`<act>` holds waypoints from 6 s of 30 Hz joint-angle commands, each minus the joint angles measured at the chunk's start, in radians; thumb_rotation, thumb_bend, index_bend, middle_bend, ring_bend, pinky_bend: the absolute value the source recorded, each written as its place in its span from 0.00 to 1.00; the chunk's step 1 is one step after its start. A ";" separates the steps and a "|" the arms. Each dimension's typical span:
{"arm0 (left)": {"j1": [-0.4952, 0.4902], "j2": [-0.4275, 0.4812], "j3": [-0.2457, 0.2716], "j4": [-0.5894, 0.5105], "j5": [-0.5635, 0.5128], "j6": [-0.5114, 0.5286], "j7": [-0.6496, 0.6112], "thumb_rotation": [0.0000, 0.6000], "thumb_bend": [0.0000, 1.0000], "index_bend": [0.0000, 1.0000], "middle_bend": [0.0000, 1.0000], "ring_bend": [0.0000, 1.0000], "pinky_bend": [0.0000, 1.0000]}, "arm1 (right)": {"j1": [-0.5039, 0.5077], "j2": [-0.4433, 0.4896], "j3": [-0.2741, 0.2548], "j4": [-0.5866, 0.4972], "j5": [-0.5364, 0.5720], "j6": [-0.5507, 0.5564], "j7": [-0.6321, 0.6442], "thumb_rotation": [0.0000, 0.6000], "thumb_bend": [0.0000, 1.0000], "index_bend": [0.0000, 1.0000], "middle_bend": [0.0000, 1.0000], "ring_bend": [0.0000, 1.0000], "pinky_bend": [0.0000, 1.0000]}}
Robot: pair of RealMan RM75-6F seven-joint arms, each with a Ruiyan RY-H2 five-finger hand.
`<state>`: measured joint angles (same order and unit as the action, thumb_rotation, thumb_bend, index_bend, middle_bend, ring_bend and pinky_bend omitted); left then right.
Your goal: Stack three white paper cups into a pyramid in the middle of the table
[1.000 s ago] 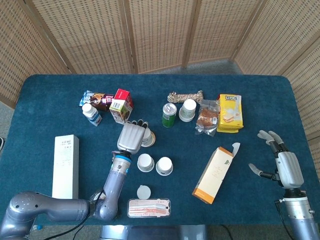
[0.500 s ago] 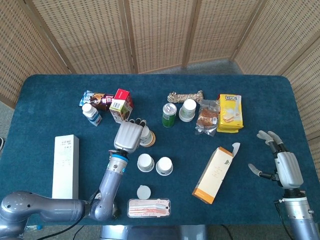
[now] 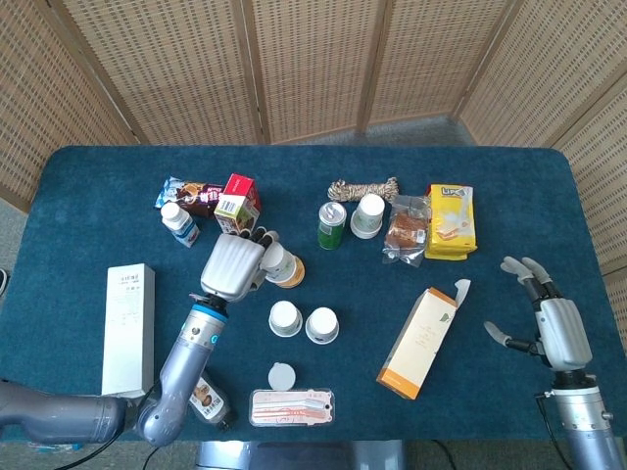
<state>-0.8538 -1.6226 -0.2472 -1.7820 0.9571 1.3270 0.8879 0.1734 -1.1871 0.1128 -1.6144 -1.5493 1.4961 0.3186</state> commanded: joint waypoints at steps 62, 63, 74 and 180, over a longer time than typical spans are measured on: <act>-0.028 -0.040 0.083 -0.208 -0.015 0.013 0.135 1.00 0.35 0.36 0.42 0.49 0.61 | -0.004 0.007 0.002 -0.010 -0.001 0.011 0.011 1.00 0.24 0.12 0.24 0.09 0.28; -0.030 -0.042 0.084 -0.206 -0.013 0.014 0.139 1.00 0.35 0.36 0.42 0.49 0.61 | -0.004 0.007 0.002 -0.011 -0.001 0.011 0.011 1.00 0.24 0.12 0.24 0.09 0.28; -0.041 -0.055 0.089 -0.198 -0.012 0.036 0.197 1.00 0.35 0.37 0.42 0.49 0.60 | -0.004 0.007 0.004 -0.010 0.002 0.010 0.015 1.00 0.24 0.12 0.24 0.09 0.28; 0.752 0.555 0.356 0.206 0.536 0.382 -0.953 1.00 0.30 0.00 0.00 0.00 0.00 | -0.007 0.009 -0.024 -0.086 -0.027 0.002 -0.185 1.00 0.24 0.10 0.22 0.08 0.25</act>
<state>-0.1092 -1.0748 0.1178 -1.5838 1.4954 1.7191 -0.0433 0.1661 -1.1782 0.0885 -1.6990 -1.5767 1.4980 0.1349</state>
